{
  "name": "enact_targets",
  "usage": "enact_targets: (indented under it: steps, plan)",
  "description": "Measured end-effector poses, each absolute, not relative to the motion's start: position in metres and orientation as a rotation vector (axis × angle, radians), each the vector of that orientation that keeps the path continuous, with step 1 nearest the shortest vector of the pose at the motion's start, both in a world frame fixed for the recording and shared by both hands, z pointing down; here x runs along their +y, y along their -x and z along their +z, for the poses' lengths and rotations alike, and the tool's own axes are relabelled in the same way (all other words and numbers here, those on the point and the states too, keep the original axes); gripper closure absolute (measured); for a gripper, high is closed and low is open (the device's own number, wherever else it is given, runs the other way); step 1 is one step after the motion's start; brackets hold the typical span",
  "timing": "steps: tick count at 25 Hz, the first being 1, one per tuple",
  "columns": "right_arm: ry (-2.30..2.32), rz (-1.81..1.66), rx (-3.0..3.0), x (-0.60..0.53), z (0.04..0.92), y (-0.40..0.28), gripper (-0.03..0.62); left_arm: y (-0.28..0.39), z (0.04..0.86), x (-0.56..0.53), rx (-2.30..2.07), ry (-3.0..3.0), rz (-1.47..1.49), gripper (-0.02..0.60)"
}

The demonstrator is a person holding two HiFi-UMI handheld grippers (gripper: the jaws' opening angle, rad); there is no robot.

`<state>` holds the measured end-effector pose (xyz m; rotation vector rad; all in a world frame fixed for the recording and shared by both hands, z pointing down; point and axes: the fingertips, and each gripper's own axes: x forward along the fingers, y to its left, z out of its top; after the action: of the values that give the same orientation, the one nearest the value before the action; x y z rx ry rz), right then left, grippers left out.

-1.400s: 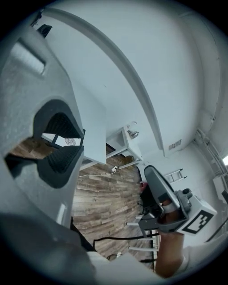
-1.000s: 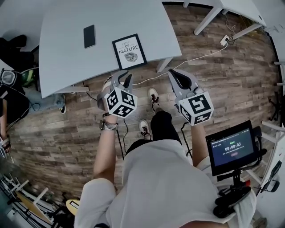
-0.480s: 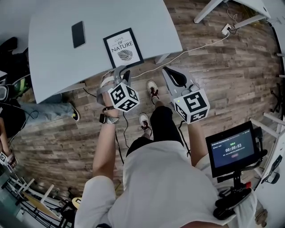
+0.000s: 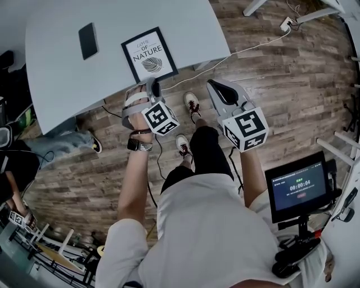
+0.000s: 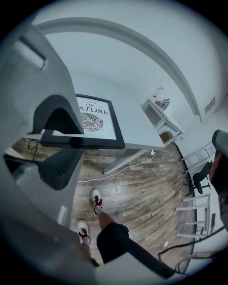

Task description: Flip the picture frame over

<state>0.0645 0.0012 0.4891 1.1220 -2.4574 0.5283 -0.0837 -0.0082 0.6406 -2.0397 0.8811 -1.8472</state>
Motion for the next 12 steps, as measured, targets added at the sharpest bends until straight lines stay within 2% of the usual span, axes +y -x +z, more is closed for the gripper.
enact_targets:
  steps: [12]
  plan:
    - [-1.079, 0.597, -2.472, 0.016, 0.498, -0.05, 0.592, 0.086, 0.645, -0.009, 0.888, 1.924, -1.851, 0.47]
